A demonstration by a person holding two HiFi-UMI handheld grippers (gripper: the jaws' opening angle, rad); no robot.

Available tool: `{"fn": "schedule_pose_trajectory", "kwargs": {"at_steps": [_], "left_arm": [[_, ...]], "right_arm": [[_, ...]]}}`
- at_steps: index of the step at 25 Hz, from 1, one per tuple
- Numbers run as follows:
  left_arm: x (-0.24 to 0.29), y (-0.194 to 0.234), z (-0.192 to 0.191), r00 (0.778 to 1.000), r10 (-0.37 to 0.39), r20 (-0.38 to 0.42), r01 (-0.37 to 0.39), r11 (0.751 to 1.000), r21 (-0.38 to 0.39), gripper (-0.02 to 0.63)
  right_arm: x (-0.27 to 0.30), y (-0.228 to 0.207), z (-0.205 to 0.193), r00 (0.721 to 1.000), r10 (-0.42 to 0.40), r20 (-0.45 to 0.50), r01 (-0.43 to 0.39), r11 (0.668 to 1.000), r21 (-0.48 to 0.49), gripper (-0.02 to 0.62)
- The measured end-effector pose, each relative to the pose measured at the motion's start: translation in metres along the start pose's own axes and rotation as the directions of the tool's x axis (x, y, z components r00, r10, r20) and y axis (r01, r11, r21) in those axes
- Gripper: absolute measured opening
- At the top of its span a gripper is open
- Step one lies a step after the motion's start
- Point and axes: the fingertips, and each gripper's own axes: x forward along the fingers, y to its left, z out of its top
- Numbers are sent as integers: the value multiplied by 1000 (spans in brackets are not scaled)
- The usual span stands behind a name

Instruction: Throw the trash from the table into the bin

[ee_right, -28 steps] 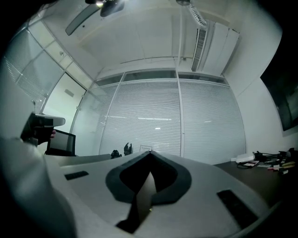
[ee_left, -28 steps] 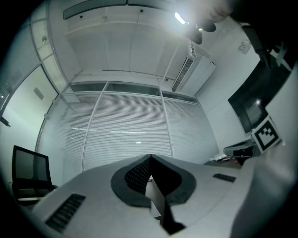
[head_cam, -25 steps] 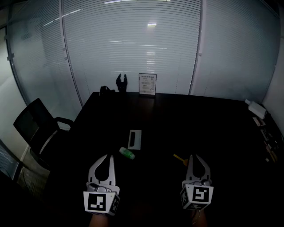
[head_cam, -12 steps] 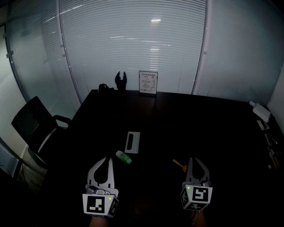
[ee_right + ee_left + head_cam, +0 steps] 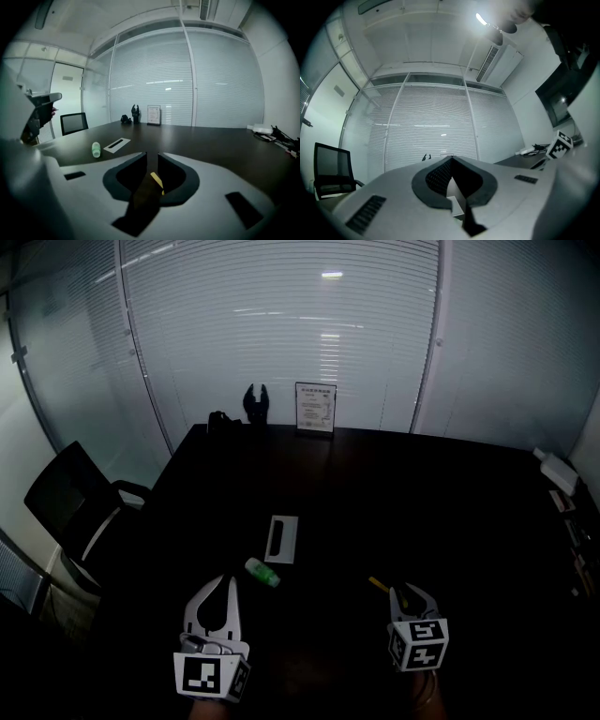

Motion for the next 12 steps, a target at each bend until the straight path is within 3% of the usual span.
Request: {"fn": "schedule_pose_trajectory", "kwargs": {"at_steps": [3, 12], "left_arm": [[2, -1, 1, 1000, -3, 9, 3, 1000, 0, -3], [1, 3, -14, 1000, 5, -25, -5, 1000, 8, -3]], "right_arm": [[9, -1, -19, 996, 25, -88, -30, 998, -55, 120], [32, -8, -75, 954, 45, -297, -81, 990, -112, 160]]}}
